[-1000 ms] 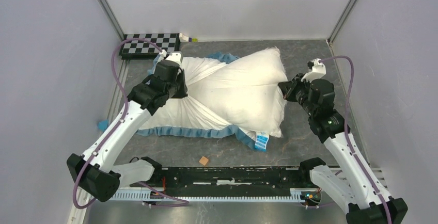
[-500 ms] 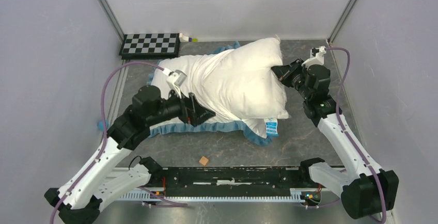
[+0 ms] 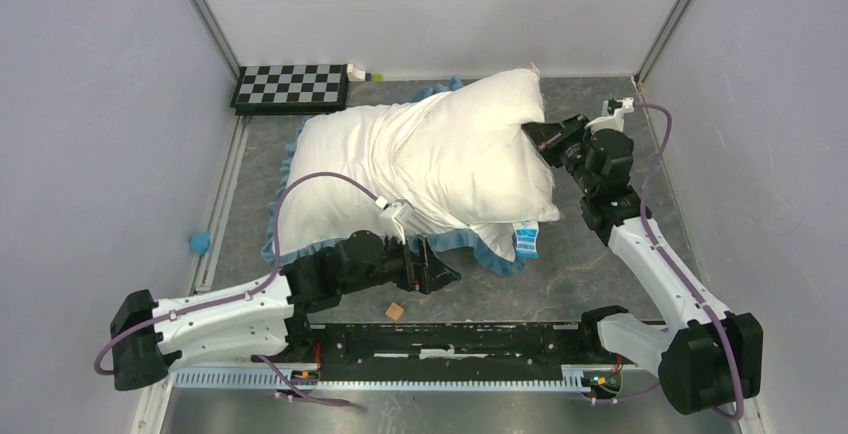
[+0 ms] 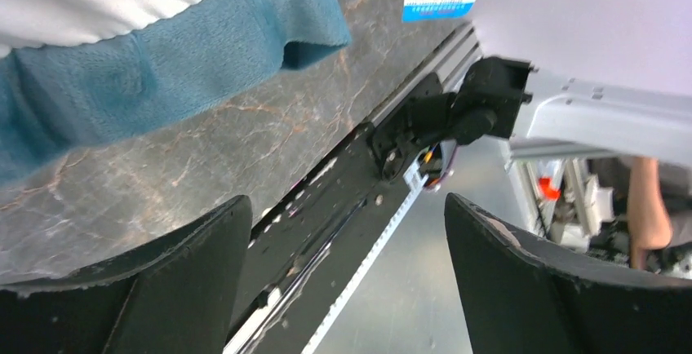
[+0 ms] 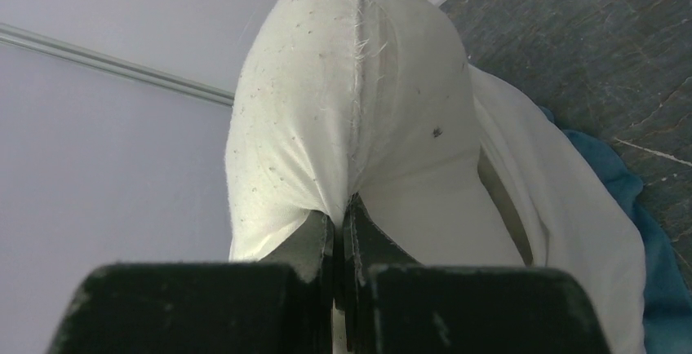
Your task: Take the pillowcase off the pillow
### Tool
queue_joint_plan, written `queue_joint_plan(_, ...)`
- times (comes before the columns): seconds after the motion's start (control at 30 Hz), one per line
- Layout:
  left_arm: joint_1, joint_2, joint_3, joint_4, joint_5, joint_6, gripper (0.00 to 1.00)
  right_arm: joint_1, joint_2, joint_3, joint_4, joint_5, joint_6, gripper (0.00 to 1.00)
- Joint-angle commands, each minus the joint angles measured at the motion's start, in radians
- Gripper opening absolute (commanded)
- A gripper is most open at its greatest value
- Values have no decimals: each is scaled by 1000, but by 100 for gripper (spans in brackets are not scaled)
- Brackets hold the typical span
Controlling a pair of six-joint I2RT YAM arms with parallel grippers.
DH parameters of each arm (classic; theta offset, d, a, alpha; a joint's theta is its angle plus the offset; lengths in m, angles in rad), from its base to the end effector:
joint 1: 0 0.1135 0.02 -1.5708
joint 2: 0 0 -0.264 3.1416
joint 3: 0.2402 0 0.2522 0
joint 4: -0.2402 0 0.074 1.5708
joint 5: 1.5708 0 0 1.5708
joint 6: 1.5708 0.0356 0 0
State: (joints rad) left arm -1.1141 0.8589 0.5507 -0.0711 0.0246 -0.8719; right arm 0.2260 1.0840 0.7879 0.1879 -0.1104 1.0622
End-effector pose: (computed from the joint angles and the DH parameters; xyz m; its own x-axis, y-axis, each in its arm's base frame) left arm 0.0878 -0.1807 0.2557 -0.7996 -0.1080 -0.5907 0.4588 0.5248 -0.7170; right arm 0.2496 0.0614 0.3209 -0.3390 0.8128 -0.4737 -0.0685 0.4809 0.8741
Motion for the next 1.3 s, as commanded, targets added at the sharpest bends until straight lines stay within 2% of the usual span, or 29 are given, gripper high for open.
queue_joint_plan(0.0,-74,26,-44,312,-232,-138,96,2,-63,-13,166,9,86,0)
queue_joint_plan(0.13,-130,120,-24,405,-331,-120,100,4,-66,-18,180,-17,96,0)
queue_joint_plan(0.33,-151,306,75,360,-461,-194,100,5,-96,-28,180,-24,108,0)
queue_joint_plan(0.43,-151,381,108,343,-498,-236,97,6,-113,-34,171,-22,103,0)
queue_joint_plan(0.57,-149,417,75,466,-555,-223,86,6,-134,-59,169,-24,111,0)
queue_joint_plan(0.6,-149,420,70,486,-582,-207,79,6,-142,-67,171,-24,115,0)
queue_joint_plan(0.63,-149,421,70,488,-617,-188,69,7,-146,-75,173,-22,120,0)
queue_joint_plan(0.67,-148,422,73,474,-647,-175,54,6,-152,-80,174,-20,123,0)
queue_joint_plan(0.73,-149,413,80,438,-709,-151,18,7,-157,-85,171,-19,122,0)
queue_joint_plan(0.77,-149,407,76,436,-731,-131,4,7,-161,-85,167,-19,121,0)
queue_joint_plan(0.83,-150,400,85,415,-747,-67,2,5,-164,-83,155,-7,111,0)
queue_joint_plan(0.93,-140,386,127,230,-779,-41,2,-6,-161,-40,91,35,45,0)
queue_joint_plan(1.1,-90,339,43,138,-784,-128,2,-64,-116,200,-130,168,-192,0)
queue_joint_plan(1.27,62,217,-64,-44,-806,-163,2,-141,-22,422,-284,229,-346,0)
